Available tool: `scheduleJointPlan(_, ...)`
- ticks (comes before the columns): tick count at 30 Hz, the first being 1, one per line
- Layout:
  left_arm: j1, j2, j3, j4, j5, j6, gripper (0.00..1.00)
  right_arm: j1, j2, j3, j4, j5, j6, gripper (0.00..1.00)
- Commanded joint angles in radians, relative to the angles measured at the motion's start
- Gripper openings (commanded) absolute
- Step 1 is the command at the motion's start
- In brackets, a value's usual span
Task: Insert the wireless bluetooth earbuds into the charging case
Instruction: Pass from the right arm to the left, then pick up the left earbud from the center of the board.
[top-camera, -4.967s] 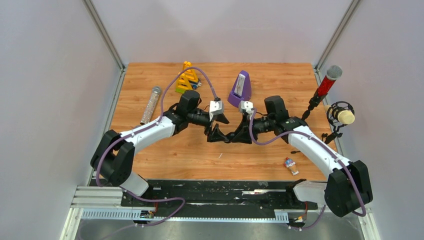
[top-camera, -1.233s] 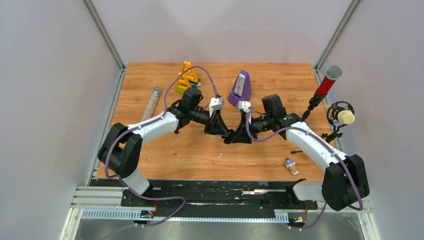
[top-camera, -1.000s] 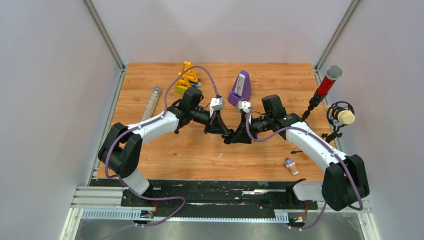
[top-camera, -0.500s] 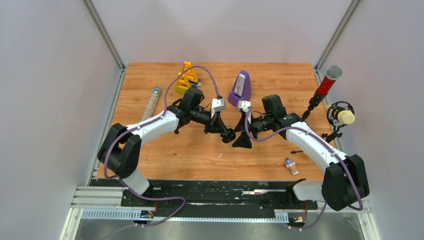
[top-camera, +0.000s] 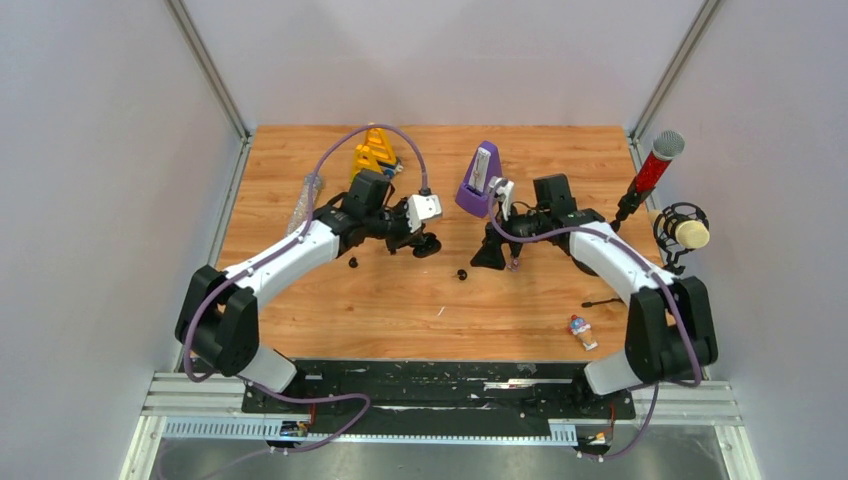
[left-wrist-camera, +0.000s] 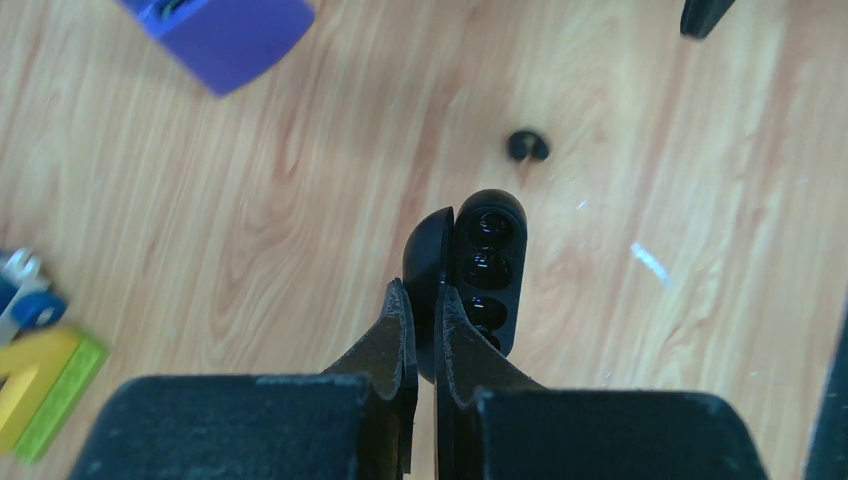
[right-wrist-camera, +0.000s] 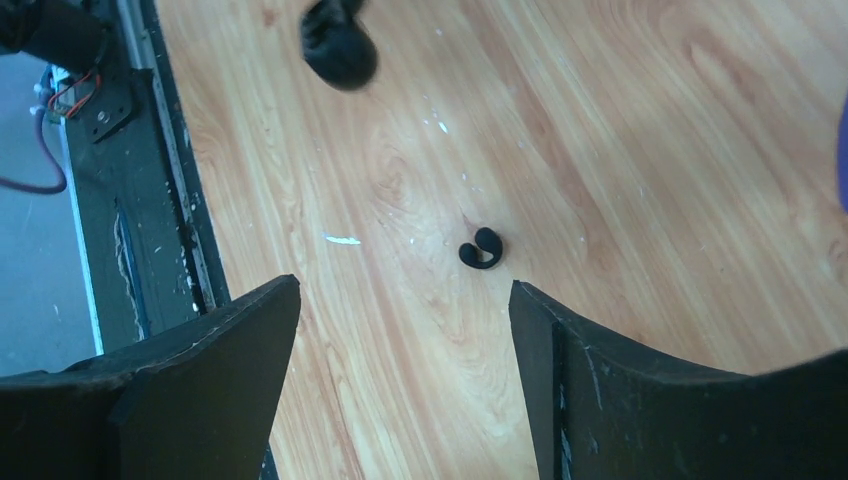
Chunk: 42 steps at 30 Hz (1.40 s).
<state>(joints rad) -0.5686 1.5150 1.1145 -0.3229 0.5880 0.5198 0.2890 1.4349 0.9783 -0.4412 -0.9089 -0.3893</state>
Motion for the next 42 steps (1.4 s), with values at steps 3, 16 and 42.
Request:
scheduleJointPlan(3,0.000,-0.095,-0.092,0.038,-0.319,0.075,0.00,0.000,0.175,0.078,0.064,0.072,0.179,0.74)
scheduleJointPlan(16,0.000,-0.153,-0.185,0.167,-0.613,-0.003,0.00,0.096,0.333,0.117,0.113,0.226,0.307,0.62)
scheduleJointPlan(42,-0.032,-0.211,-0.251,0.297,-0.741,-0.021,0.00,0.116,0.408,0.132,0.094,0.368,0.316,0.33)
